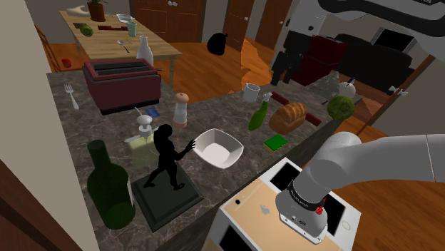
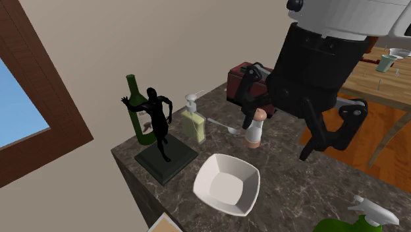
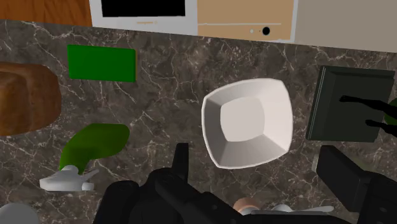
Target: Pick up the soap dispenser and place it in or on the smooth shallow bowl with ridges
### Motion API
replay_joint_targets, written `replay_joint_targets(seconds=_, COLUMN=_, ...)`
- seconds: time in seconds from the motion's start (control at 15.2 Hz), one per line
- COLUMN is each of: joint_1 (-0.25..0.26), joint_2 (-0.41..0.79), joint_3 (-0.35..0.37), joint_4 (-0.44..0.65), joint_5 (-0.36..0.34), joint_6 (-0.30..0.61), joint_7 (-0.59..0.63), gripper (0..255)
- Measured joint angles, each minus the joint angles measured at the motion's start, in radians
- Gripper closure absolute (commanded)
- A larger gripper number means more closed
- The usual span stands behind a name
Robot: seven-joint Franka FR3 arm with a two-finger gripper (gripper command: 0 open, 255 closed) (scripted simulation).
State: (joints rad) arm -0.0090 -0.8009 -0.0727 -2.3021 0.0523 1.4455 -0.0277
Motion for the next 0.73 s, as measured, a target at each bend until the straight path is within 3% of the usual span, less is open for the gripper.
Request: replay_joint_targets(seconds=0.73, joint_1=0.056, joint_2=0.154, joint_3=0.156, joint_4=-0.019, joint_5=0.113, joint_6=0.197, joint_7=0.159, gripper=0)
